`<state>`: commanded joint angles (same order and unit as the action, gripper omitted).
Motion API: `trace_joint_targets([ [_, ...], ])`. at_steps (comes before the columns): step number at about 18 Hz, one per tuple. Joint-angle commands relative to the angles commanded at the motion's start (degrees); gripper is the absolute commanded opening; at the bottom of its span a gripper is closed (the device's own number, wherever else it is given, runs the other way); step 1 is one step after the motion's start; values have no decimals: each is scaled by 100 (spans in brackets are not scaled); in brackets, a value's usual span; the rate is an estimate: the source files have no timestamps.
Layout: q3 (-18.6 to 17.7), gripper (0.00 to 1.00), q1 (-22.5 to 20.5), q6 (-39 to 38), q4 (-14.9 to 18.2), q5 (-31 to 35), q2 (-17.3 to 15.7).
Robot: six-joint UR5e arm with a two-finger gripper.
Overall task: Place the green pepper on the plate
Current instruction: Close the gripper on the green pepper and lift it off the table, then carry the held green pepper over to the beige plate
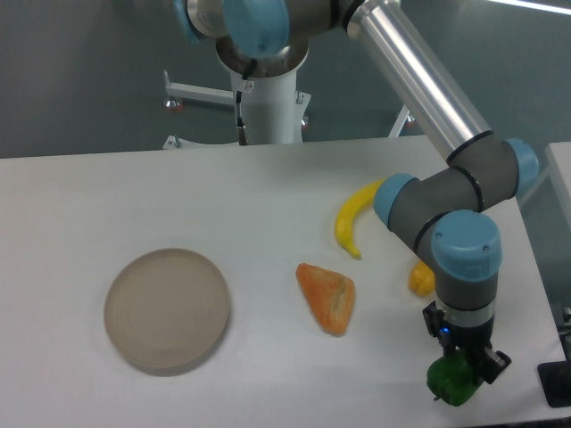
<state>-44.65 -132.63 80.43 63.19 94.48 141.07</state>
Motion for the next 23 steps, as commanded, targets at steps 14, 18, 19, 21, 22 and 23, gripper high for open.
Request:
trace_joint_targets([
  [14, -2354, 34, 1309, -3672, 695, -184, -1907],
  [18, -2786, 34, 1730, -4647, 659, -597, -2110],
  [19, -2839, 34, 1853, -4894, 651, -693, -2119],
  [21, -3005, 34, 2047, -5159, 502, -712, -2128],
  [22, -3093, 34, 2144, -5247, 318, -712, -2136],
  [23, -3198, 34, 2232, -5343, 116, -721, -2128],
])
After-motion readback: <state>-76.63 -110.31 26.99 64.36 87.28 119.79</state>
